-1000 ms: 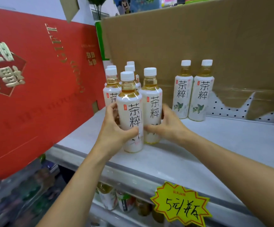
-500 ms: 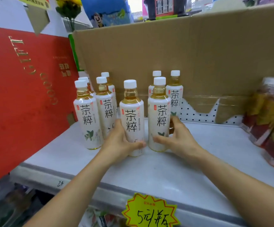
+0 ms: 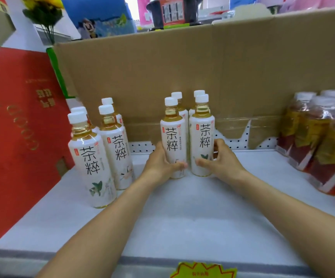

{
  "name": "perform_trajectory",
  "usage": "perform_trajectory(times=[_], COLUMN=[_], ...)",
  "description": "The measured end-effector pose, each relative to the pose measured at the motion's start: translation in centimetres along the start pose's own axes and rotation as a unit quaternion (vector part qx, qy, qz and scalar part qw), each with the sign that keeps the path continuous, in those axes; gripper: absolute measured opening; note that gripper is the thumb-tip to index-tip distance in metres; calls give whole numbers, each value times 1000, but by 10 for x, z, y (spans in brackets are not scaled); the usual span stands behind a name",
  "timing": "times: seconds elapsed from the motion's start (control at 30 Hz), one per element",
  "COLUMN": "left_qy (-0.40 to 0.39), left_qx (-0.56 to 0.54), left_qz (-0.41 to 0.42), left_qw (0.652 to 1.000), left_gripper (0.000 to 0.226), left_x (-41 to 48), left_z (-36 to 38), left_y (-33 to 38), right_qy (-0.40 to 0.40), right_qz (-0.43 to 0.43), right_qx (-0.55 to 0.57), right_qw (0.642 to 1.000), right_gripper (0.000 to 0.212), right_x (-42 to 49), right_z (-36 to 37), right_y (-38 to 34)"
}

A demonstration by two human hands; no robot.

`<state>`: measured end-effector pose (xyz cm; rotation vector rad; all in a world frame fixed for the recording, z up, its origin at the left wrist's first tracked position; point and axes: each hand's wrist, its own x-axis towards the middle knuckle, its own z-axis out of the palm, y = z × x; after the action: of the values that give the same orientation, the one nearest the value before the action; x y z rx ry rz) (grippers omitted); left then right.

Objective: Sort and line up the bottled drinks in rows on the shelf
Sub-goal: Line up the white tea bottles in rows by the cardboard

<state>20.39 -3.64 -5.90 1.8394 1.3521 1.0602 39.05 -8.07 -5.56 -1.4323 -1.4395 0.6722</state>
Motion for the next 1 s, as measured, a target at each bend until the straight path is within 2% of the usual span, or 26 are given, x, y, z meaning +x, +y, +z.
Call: perform_trajectory(times=[0.17,0.3,0.4,0.47,0.53,0.6,0.67,0.7,0.77,0.83,0.9,1.0], left_qy=[-14,-35,-42,-12,36,98,184,233,326,366,322,196], left_qx=[-13,30,72,100,107,115,119,122,111,73,51,54], left_qz=[-11,-26,-12,19,65,109,152,165,160,123,58,-23], left_qw=[1000,999,996,995,991,982,964,951,925,919,944,979], left_gripper=[79,87,95,94,81,57,42,41,53,67,76,82], left_x=[-1,-14,-40,-58,-73,-88,-104,-111,-118,-116,-110,-102], left_z=[-1,-8,-23,-35,-48,-61,-75,-84,-100,-117,-130,-138], left_y=[-1,5,9,10,9,5,-1,-6,-19,-33,-43,-54], right_qy=[-1,3,108,169,168,114,45,11,-49,-100,-140,-159], right_qz=[2,15,-90,-209,-309,-341,-318,-295,-230,-151,-92,-55], right_qx=[-15,-51,-133,-204,-212,-184,-149,-136,-106,-68,-28,16], right_qw=[1000,999,981,941,912,915,935,946,966,981,985,986], right_gripper=[57,63,79,78,70,61,56,58,68,79,82,69], right_x=[2,4,-13,-28,-40,-48,-50,-49,-42,-32,-23,-14], right_z=[4,7,13,18,28,46,70,83,109,130,147,164], right_y=[0,-3,-12,-26,-43,-60,-74,-79,-85,-89,-92,-88])
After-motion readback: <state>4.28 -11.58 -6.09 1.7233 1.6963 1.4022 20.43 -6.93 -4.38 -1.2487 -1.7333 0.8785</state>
